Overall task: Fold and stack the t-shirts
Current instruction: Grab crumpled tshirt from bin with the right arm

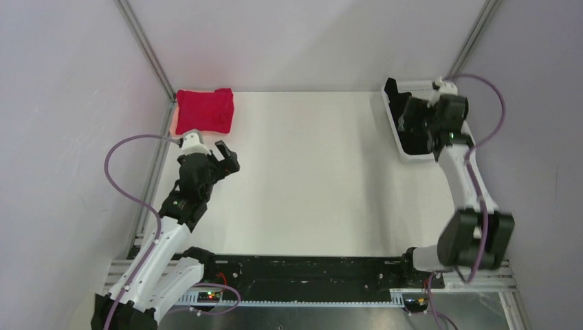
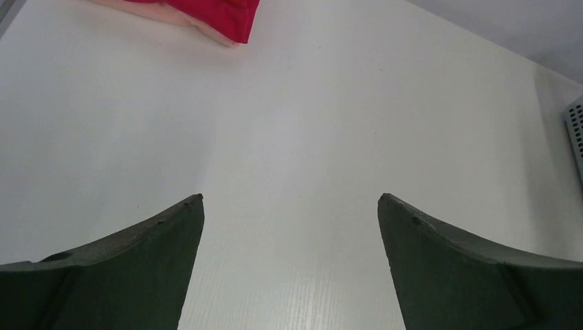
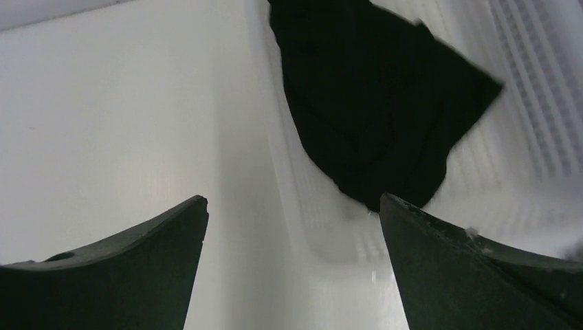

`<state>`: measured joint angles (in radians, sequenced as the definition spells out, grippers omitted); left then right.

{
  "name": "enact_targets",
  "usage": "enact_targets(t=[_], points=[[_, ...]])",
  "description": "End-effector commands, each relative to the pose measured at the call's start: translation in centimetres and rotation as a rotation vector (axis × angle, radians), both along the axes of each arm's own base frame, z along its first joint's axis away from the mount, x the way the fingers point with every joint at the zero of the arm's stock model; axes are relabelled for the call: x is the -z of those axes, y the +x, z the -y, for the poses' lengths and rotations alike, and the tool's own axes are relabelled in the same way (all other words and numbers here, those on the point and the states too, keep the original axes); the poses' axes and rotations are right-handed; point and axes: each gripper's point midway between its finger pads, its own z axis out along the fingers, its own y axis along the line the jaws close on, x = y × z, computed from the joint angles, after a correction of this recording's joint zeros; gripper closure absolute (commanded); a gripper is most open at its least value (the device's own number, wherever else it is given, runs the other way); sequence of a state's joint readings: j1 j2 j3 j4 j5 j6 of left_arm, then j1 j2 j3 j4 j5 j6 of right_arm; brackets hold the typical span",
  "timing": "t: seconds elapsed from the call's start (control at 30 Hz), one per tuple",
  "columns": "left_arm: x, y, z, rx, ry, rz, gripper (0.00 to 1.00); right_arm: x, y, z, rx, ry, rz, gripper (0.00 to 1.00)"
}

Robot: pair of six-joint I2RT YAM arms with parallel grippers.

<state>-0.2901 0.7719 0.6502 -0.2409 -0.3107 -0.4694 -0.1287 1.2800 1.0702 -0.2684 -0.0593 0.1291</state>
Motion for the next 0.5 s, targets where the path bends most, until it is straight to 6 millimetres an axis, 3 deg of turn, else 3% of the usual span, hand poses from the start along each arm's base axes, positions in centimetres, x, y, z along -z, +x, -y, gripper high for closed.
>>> enact_targets(t=[0.0,0.1,0.27,0.3,0.33,0.37,0.4,0.43,0.47], points=[[-1.7,1.3,0.5,0.015,-0.001,0.07,0.0,-0.6,7.4,0.3,-0.238,-0.171,0.002,0.01],[-1.2,1.5,0.7,0.034,0.022,0.062,0.0,1.9,11.1,1.8,-0.269,-0.197,-0.105,0.01],[-0.9,1.8,1.0,0.057,0.034,0.055,0.0,5.4,15.2,3.9,-0.263,-0.226,-0.255,0.05],[-0.8,1.9,1.0,0.056,0.036,0.054,0.0,6.2,16.3,3.9,-0.26,-0.195,-0.263,0.06],[-0.9,2.1,1.1,0.055,0.036,0.056,0.0,5.6,17.2,3.4,-0.278,-0.164,-0.236,0.08],[-0.7,2.3,1.1,0.054,0.04,0.049,0.0,7.2,17.7,3.2,-0.287,-0.137,-0.252,0.09],[-0.7,2.3,1.1,0.053,0.039,0.047,0.0,6.8,18.4,2.8,-0.29,-0.101,-0.228,0.18],[-0.5,2.5,1.2,0.053,0.04,0.039,0.0,7.7,19.0,2.6,-0.291,-0.079,-0.229,0.24],[-0.4,2.6,1.3,0.057,0.036,0.035,0.0,7.6,19.7,2.2,-0.291,-0.043,-0.207,0.38]])
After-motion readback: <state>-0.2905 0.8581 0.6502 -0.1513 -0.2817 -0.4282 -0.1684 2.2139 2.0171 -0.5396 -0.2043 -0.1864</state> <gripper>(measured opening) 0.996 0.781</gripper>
